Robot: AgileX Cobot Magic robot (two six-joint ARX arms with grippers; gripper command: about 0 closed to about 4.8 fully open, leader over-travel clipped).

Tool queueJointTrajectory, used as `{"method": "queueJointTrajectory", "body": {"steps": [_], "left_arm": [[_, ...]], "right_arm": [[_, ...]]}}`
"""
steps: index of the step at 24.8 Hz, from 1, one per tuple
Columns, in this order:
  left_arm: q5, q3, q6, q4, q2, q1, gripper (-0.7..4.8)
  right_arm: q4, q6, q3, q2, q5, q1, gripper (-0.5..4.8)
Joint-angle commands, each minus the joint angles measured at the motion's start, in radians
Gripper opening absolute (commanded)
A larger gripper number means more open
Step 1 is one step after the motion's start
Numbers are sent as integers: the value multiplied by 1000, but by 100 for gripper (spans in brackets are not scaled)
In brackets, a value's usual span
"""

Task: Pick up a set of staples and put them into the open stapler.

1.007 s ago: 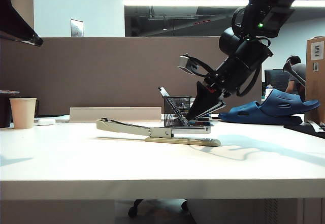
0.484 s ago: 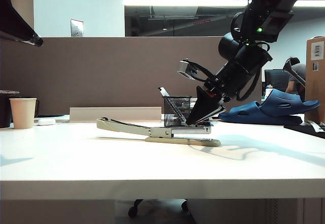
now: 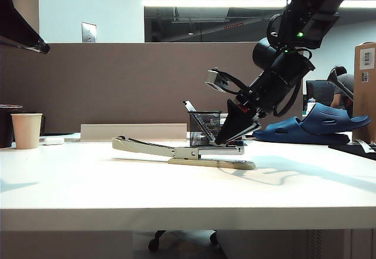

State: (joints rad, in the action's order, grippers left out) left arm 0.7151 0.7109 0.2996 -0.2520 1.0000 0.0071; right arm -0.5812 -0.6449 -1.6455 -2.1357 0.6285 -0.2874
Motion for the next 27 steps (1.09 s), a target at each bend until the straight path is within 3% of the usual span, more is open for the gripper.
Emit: {"method": "queueJointTrajectory", "body": {"steps": [1,5,8,10,27], "left_arm": [[6,3,8,3,-2,0,-2],[6,4,8,3,-2,0,-2],[6,3,8,3,-2,0,-2],[6,3,8,3,-2,0,-2],[7,3,8,5,-2,0,-2]], "right_arm": [[-10,0,-2,3,-1,-1,22],[-12,-7,-2,3,-1,-2,77],[-13,-7,-2,3,-2,-2,78],[-13,-7,-2,3,-1,-2,106],[-28,-7,-10,11,-1,-12,109]]}}
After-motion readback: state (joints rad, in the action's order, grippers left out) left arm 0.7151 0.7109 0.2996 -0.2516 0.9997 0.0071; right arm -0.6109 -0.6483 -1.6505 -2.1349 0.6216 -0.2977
